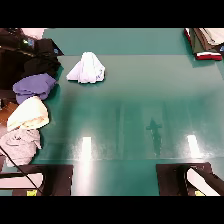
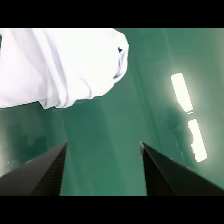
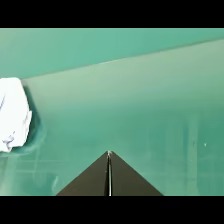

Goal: Fold the shirts.

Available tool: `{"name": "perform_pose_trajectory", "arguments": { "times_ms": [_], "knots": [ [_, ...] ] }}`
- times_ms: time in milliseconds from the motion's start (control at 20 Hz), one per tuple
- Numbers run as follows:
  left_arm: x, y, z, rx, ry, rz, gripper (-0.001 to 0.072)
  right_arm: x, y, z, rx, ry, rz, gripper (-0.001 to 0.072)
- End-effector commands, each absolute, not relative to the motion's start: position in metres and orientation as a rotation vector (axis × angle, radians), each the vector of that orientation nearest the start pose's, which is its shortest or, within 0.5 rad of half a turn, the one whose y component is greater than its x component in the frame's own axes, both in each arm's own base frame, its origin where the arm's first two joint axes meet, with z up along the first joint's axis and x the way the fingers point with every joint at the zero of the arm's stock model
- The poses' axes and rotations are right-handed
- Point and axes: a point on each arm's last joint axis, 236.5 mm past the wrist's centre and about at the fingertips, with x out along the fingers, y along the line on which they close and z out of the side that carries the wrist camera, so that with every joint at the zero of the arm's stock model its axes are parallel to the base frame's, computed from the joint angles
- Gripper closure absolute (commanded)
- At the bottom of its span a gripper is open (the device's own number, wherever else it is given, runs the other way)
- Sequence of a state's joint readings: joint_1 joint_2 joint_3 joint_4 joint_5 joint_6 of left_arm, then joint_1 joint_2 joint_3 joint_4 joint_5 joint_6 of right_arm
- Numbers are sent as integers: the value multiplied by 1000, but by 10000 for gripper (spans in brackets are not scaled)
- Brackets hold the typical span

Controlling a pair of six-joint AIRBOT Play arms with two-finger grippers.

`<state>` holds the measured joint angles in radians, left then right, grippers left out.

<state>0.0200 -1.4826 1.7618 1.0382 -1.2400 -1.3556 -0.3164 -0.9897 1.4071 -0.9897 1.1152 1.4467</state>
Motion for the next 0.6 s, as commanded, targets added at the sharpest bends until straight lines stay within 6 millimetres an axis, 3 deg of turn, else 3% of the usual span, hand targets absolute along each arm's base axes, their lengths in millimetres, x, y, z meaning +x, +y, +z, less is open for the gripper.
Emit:
{"name": "perform_pose_trajectory", "arguments": {
  "times_ms": [0,100,250,400,550],
  "knots": [
    [518,-102,108,-285,943,-417,158,393,-3,257,407,620,162,692],
    [534,-110,58,-334,1004,-415,158,392,-2,255,406,629,165,693],
    [555,-134,5,-301,1011,-437,157,387,1,250,405,662,175,693],
    [575,-147,-18,-289,962,-414,158,384,3,247,405,679,181,692],
    [578,-152,-30,-290,964,-407,159,383,3,247,405,683,182,692]
  ]
}}
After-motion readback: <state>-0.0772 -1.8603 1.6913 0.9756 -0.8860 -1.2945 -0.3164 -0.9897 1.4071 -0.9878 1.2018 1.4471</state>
